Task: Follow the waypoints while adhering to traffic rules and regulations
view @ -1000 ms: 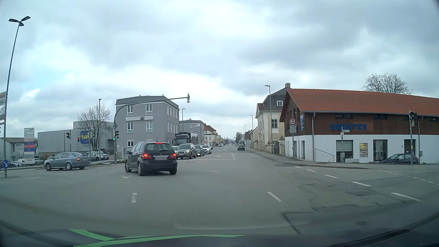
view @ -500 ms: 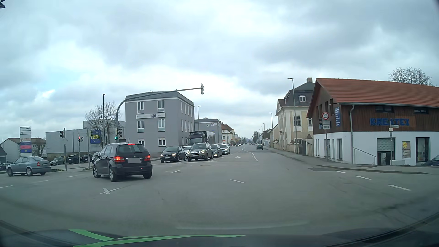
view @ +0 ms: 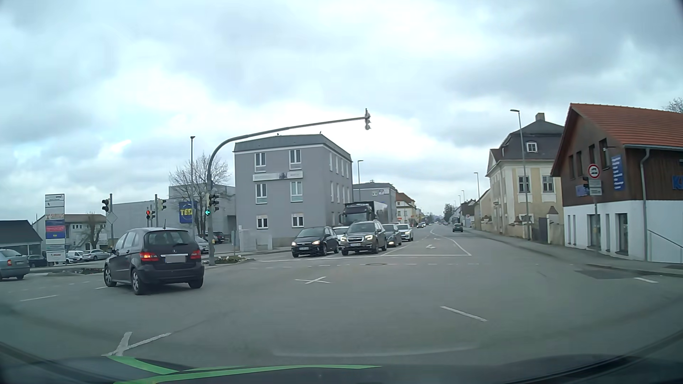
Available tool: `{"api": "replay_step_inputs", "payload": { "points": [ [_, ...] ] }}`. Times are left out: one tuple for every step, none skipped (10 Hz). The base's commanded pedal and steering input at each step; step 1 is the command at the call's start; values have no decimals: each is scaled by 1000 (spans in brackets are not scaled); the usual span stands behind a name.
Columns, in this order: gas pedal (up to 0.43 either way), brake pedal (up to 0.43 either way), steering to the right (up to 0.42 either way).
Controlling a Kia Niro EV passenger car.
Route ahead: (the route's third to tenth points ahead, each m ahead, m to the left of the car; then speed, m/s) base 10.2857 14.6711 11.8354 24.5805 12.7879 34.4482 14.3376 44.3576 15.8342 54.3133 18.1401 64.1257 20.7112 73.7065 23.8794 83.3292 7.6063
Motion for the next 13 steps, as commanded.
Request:
{"api": "replay_step_inputs", "payload": {
  "points": [
    [0,152,-207],
    [0,146,-223],
    [0,146,-234],
    [0,140,-242],
    [0,140,-248],
    [0,140,-260],
    [0,140,-271],
    [0,134,-285],
    [0,134,-295],
    [0,128,-307],
    [0,116,-312],
    [0,110,-318],
    [0,110,-327]
  ]
}}
